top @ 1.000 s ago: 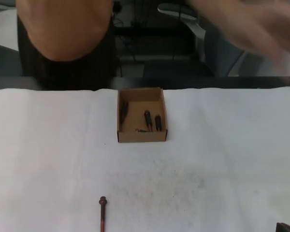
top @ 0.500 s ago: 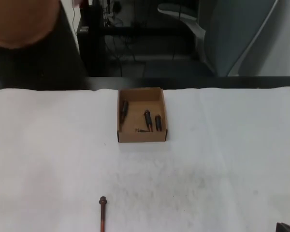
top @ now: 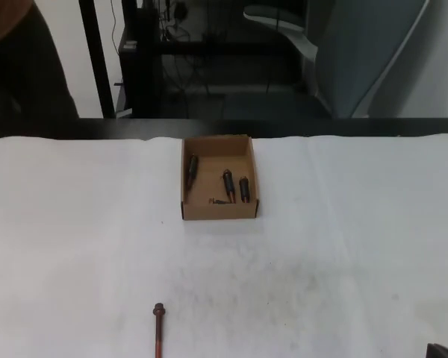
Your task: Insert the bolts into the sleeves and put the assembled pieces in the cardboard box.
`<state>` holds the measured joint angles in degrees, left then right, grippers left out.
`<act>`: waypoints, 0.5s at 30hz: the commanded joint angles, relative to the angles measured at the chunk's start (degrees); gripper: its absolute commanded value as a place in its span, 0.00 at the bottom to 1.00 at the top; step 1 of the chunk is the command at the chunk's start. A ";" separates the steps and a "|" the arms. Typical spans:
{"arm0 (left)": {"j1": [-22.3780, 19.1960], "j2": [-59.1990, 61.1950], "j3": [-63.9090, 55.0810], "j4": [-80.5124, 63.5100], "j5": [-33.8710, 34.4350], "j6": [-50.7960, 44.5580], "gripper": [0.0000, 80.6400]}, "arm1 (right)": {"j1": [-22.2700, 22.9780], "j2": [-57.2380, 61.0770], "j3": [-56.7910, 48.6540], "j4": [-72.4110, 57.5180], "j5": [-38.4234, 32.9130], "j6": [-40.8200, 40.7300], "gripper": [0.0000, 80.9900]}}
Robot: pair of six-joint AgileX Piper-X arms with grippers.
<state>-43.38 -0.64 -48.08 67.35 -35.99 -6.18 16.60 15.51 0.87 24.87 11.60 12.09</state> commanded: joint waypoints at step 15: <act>0.12 0.64 -0.22 -0.67 0.16 3.18 0.02 | -0.18 0.14 -0.87 -22.96 -8.95 16.27 0.02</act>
<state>-43.38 -0.64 -48.08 67.35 -35.66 -3.38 16.60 15.51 0.87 6.17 4.90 25.11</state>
